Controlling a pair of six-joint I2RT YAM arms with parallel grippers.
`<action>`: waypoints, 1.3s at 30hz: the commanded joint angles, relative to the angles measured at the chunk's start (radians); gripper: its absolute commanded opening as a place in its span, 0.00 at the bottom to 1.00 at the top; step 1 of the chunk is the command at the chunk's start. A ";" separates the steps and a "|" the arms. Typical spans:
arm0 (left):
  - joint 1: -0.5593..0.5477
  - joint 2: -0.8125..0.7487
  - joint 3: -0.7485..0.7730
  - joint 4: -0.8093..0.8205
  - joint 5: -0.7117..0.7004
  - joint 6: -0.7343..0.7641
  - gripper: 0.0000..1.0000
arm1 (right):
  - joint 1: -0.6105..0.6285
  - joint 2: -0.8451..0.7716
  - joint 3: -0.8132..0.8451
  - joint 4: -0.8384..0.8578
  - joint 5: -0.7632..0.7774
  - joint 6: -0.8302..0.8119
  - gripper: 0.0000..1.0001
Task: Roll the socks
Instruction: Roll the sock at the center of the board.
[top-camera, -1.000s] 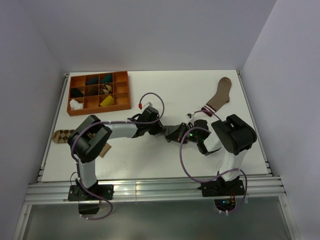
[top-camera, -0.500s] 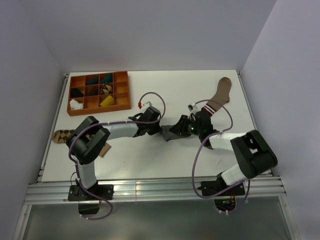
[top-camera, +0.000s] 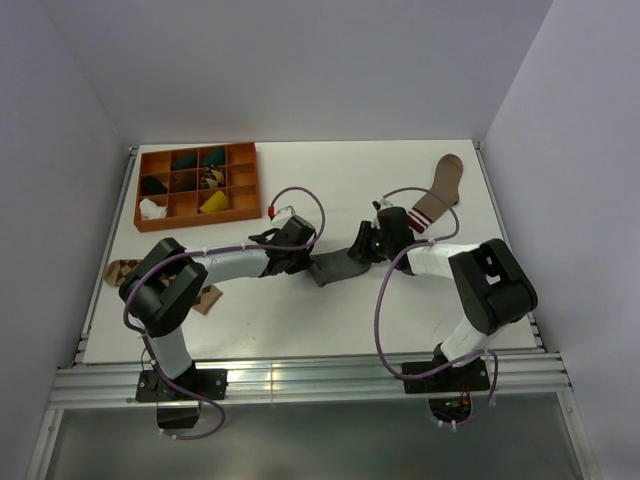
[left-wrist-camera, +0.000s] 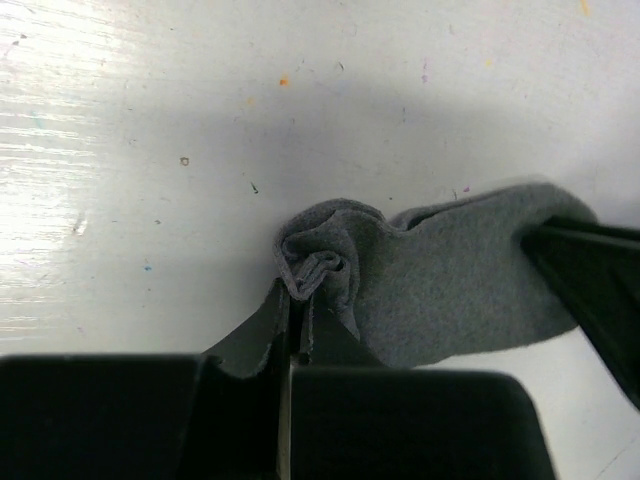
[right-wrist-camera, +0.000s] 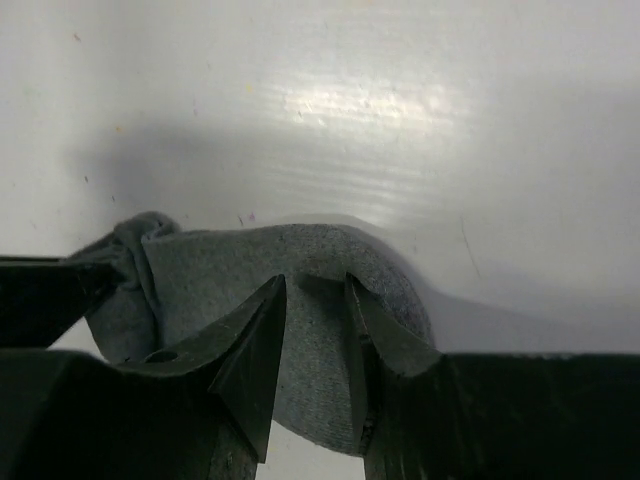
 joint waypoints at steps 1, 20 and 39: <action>-0.001 -0.039 -0.009 -0.060 -0.036 0.057 0.00 | -0.006 0.064 0.066 -0.035 0.042 -0.041 0.38; -0.002 -0.004 0.018 -0.087 0.022 0.192 0.00 | 0.013 0.199 0.224 -0.108 0.032 -0.101 0.38; -0.004 0.079 0.113 -0.193 0.021 0.139 0.00 | 0.327 -0.272 -0.117 0.184 0.271 -0.336 0.48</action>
